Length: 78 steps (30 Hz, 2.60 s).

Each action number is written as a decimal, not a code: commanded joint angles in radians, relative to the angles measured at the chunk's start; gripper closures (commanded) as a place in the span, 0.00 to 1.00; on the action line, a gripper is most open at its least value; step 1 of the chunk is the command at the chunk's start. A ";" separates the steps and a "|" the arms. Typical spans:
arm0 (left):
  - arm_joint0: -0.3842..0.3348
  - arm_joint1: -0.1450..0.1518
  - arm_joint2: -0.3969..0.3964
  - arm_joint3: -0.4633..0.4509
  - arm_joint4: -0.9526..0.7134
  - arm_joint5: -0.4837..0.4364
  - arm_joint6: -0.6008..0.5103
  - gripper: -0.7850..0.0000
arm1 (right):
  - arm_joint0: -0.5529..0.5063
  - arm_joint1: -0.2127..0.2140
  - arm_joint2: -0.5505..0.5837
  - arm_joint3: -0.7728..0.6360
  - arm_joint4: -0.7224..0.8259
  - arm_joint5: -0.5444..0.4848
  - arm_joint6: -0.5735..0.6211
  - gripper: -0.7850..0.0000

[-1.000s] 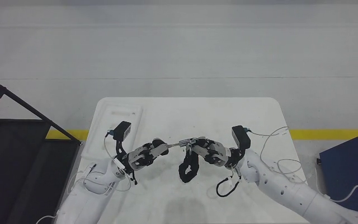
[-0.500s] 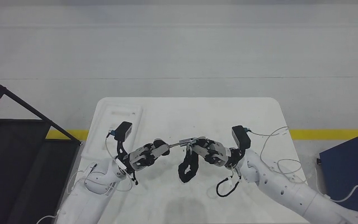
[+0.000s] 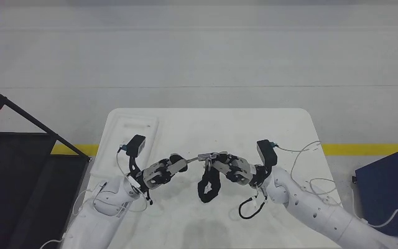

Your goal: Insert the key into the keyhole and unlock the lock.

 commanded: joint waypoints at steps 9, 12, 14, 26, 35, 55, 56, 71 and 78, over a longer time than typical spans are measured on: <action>-0.018 0.011 -0.009 0.026 -0.007 0.000 -0.033 1.00 | -0.052 0.000 0.077 -0.023 0.012 -0.022 0.100 1.00; -0.025 0.016 -0.023 0.036 -0.028 0.000 -0.042 1.00 | -0.066 0.000 0.098 -0.032 0.012 -0.022 0.118 1.00; -0.029 0.020 -0.032 0.041 -0.049 0.000 -0.056 1.00 | -0.071 0.001 0.108 -0.040 0.005 -0.022 0.131 1.00; -0.070 0.065 -0.047 0.047 -0.220 0.033 -0.261 1.00 | -0.030 0.012 0.079 -0.088 0.028 -0.022 0.181 1.00; -0.074 0.116 -0.054 -0.010 -0.254 0.058 -0.286 1.00 | 0.015 0.021 0.034 -0.100 0.078 -0.022 0.207 1.00; -0.027 0.202 0.003 -0.052 -0.283 0.000 -0.228 1.00 | 0.015 0.021 0.034 -0.100 0.078 -0.022 0.207 1.00; -0.027 0.205 0.008 -0.054 -0.286 0.000 -0.228 1.00 | 0.015 0.021 0.034 -0.100 0.078 -0.022 0.207 1.00; -0.022 0.205 0.009 -0.075 -0.291 0.000 -0.226 1.00 | 0.015 0.021 0.034 -0.100 0.078 -0.022 0.207 1.00; -0.010 0.185 -0.007 -0.071 -0.281 0.000 -0.224 1.00 | 0.015 0.021 0.034 -0.100 0.078 -0.022 0.207 1.00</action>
